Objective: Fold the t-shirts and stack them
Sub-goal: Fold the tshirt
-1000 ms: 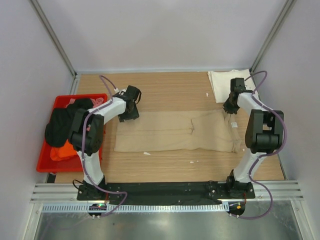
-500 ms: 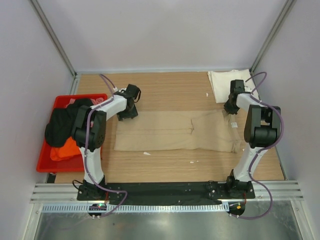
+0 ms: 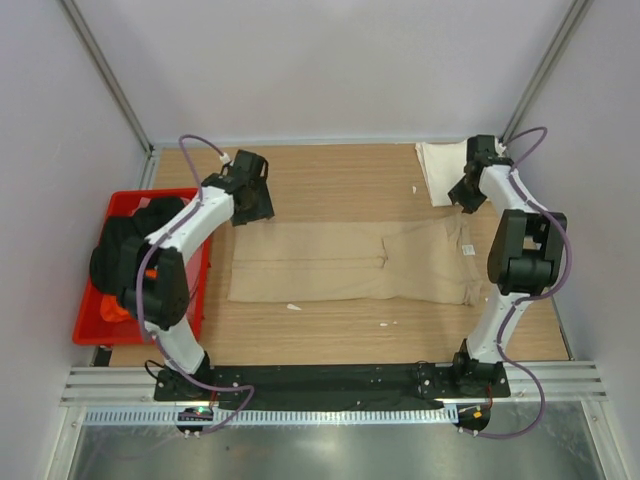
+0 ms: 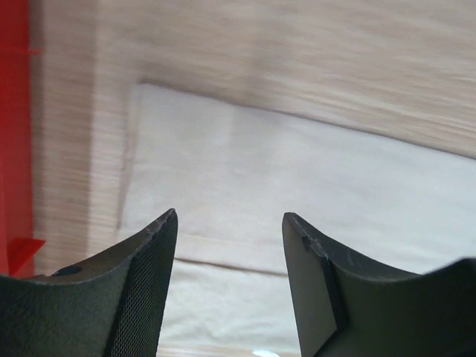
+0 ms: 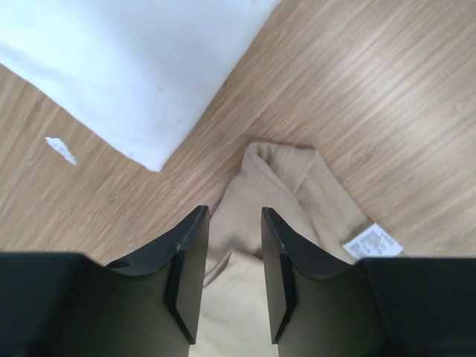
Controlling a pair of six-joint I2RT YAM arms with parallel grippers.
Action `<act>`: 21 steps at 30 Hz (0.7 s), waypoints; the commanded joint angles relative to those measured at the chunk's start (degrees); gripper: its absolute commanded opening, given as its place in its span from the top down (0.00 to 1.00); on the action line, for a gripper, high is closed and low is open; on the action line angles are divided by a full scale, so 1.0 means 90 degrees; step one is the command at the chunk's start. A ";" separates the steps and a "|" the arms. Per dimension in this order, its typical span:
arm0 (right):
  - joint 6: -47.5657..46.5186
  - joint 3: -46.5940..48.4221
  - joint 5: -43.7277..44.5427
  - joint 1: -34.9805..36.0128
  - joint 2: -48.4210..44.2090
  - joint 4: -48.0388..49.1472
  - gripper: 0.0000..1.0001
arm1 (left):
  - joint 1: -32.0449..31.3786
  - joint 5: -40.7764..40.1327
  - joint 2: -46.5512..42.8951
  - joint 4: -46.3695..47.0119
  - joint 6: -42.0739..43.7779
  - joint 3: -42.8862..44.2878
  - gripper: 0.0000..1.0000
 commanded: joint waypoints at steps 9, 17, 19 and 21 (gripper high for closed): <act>0.2217 -0.1550 -0.0470 0.0147 -0.1853 -0.0930 0.53 | 0.0014 0.2897 -0.1574 0.1023 0.0323 -0.1306 0.40; 0.2580 -0.2362 -0.0479 0.0380 -0.1953 -0.0315 0.53 | -0.0015 0.2195 -0.1779 0.1159 -0.0029 -0.1999 0.40; 0.2540 -0.2342 -0.0402 0.0439 -0.1816 -0.0256 0.53 | -0.0044 0.2233 -0.1750 0.1120 -0.0009 -0.2125 0.41; 0.2443 -0.2333 -0.0362 0.0479 -0.1650 -0.0168 0.53 | -0.0103 0.2302 -0.1681 0.1207 -0.0009 -0.2253 0.43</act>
